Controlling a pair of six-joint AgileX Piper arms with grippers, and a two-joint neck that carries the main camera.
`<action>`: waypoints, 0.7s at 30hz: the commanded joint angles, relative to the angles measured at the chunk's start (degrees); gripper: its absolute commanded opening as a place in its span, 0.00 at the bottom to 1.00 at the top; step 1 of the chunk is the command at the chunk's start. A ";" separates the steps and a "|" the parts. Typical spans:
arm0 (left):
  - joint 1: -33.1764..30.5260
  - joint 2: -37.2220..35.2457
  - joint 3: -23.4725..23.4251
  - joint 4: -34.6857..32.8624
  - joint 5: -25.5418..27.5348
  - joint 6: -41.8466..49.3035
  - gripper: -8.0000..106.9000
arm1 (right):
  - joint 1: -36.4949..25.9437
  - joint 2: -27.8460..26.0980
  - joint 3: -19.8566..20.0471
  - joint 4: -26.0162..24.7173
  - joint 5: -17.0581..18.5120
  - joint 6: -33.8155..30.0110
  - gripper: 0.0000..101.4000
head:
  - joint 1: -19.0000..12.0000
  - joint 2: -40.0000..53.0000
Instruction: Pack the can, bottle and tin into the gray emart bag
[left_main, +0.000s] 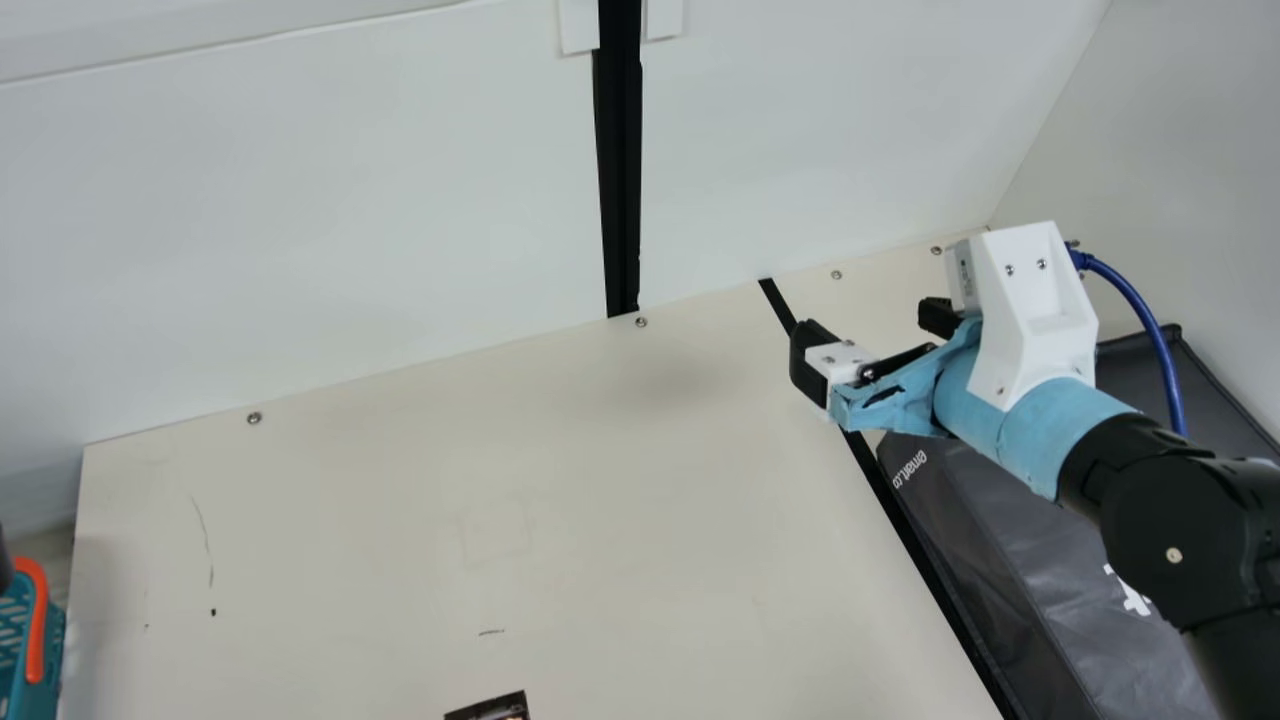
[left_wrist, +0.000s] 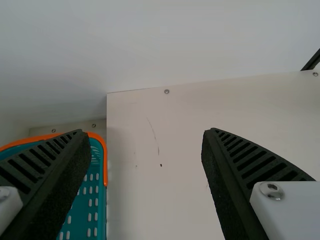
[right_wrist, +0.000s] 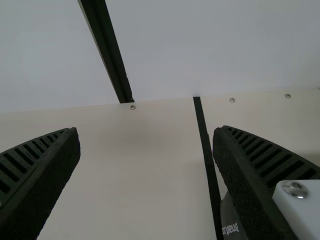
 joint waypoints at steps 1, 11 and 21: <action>0.00 0.00 0.00 0.00 0.00 0.00 0.85 | 0.00 0.00 0.00 0.00 0.00 0.00 0.90 | -1.30 -0.05; 0.00 0.00 0.00 0.00 0.00 0.00 0.85 | 0.00 0.00 0.00 0.00 -0.08 0.00 0.90 | -1.30 -0.05; 0.00 0.00 0.00 0.00 0.00 0.00 0.85 | 0.00 0.00 0.00 0.00 -0.08 0.00 0.90 | -1.30 -0.05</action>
